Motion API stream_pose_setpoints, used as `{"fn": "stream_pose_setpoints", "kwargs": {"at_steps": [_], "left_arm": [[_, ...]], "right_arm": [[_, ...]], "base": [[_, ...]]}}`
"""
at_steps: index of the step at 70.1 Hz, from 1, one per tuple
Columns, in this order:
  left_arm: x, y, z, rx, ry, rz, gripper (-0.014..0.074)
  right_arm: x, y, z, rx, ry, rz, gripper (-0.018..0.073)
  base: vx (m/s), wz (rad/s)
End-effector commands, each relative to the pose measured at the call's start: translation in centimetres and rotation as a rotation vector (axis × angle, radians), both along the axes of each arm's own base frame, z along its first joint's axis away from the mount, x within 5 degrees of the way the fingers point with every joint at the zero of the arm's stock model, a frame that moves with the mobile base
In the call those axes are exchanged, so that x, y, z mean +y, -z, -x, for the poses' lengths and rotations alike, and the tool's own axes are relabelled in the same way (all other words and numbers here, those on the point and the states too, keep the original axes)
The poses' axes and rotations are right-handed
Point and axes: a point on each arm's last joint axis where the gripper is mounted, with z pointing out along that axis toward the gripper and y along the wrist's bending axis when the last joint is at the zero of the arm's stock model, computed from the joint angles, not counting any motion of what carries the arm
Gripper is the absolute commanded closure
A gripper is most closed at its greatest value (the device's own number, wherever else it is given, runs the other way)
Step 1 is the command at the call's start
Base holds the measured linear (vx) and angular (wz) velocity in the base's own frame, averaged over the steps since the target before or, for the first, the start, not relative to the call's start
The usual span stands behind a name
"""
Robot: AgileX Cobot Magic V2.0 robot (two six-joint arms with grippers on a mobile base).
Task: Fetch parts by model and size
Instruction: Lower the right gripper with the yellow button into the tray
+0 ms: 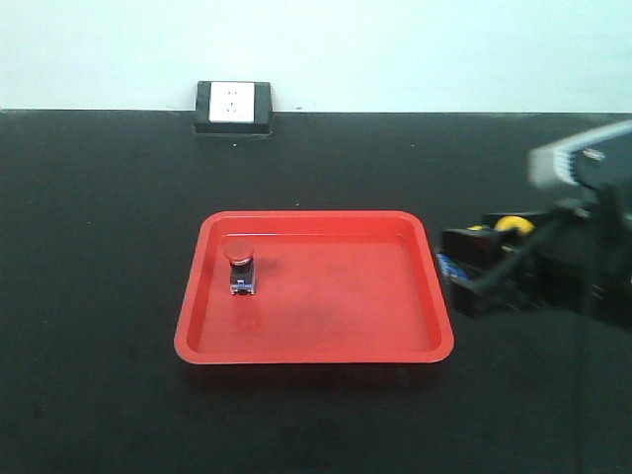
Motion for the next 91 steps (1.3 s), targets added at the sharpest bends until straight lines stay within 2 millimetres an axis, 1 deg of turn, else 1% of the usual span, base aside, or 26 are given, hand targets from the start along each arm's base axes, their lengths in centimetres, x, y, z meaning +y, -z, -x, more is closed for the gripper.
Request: {"fn": "stream_pose_setpoints", "kwargs": {"at_steps": [1, 2, 10, 14, 15, 18, 19, 21, 26, 30, 31, 32, 38, 46, 50, 52, 59, 61, 67, 75, 91], "left_arm": [[-0.1, -1.3, 0.0, -0.068, 0.010, 0.023, 0.0601], [-0.1, -1.3, 0.0, -0.068, 0.010, 0.023, 0.0601], [-0.1, -1.3, 0.0, -0.068, 0.010, 0.023, 0.0601], [-0.1, -1.3, 0.0, -0.068, 0.010, 0.023, 0.0601], [-0.1, -1.3, 0.0, -0.068, 0.010, 0.023, 0.0601], [-0.1, -1.3, 0.0, -0.068, 0.010, 0.023, 0.0601], [-0.1, -1.3, 0.0, -0.068, 0.010, 0.023, 0.0601], [-0.1, -1.3, 0.0, -0.068, 0.010, 0.023, 0.0601], [-0.1, -1.3, 0.0, -0.068, 0.010, 0.023, 0.0601], [-0.1, -1.3, 0.0, -0.068, 0.010, 0.023, 0.0601], [-0.1, -1.3, 0.0, -0.068, 0.010, 0.023, 0.0601], [-0.1, -1.3, 0.0, -0.068, 0.010, 0.023, 0.0601], [-0.1, -1.3, 0.0, -0.068, 0.010, 0.023, 0.0601], [-0.1, -1.3, 0.0, -0.069, 0.010, 0.024, 0.0601], [-0.1, -1.3, 0.0, -0.069, 0.010, 0.024, 0.0601], [-0.1, -1.3, 0.0, -0.069, 0.010, 0.024, 0.0601], [-0.1, -1.3, 0.0, -0.069, 0.010, 0.024, 0.0601], [-0.1, -1.3, 0.0, -0.069, 0.010, 0.024, 0.0601], [-0.1, -1.3, 0.0, -0.069, 0.010, 0.024, 0.0601], [-0.1, -1.3, 0.0, -0.068, 0.010, 0.023, 0.0601], [-0.1, -1.3, 0.0, -0.068, 0.010, 0.023, 0.0601]], "right_arm": [[1.4, -1.4, -3.0, 0.005, 0.007, -0.016, 0.0564], [1.6, -1.5, -3.4, 0.020, 0.007, -0.017, 0.0564], [3.2, -0.8, -6.7, 0.150, 0.030, -0.016, 0.0562], [3.8, -0.1, -8.4, 0.219, 0.065, -0.018, 0.0561], [3.9, -0.3, -8.6, 0.219, 0.069, -0.020, 0.0561], [4.3, 0.1, -9.7, 0.257, 0.098, -0.013, 0.0561], [4.4, 0.5, -10.2, 0.286, 0.117, -0.016, 0.0561], [4.7, 0.5, -11.0, 0.301, 0.140, -0.020, 0.0561], [5.0, 1.5, -12.6, 0.402, 0.209, 0.023, 0.0561], [5.3, 1.8, -13.9, 0.458, 0.260, 0.047, 0.0561], [5.3, 2.2, -14.1, 0.477, 0.267, 0.065, 0.0561], [5.4, 2.1, -14.4, 0.482, 0.274, 0.071, 0.0561], [5.9, 3.1, -16.1, 0.563, 0.303, 0.134, 0.0561], [7.0, 3.5, -18.1, 0.618, 0.313, 0.169, 0.0561], [7.6, 3.9, -18.8, 0.643, 0.311, 0.189, 0.0561], [7.9, 3.8, -19.2, 0.640, 0.309, 0.188, 0.0561], [9.6, 4.2, -20.2, 0.639, 0.288, 0.199, 0.0561], [10.0, 4.2, -20.3, 0.628, 0.280, 0.200, 0.0561], [10.9, 4.7, -21.0, 0.632, 0.286, 0.200, 0.0561], [11.3, 6.0, -21.9, 0.649, 0.297, 0.208, 0.0561], [11.7, 8.9, -22.8, 0.680, 0.303, 0.232, 0.0561]], "base": [[0.00, 0.00], [0.00, 0.00], [0.00, 0.00], [0.00, 0.00], [0.00, 0.00], [0.00, 0.00], [0.00, 0.00], [0.00, 0.00], [0.00, 0.00], [0.00, 0.00], [0.00, 0.00], [0.00, 0.00], [0.00, 0.00], [0.00, 0.00], [0.00, 0.00], [0.00, 0.00], [0.00, 0.00], [0.00, 0.00], [0.00, 0.00], [0.00, 0.00], [0.00, 0.00]]}}
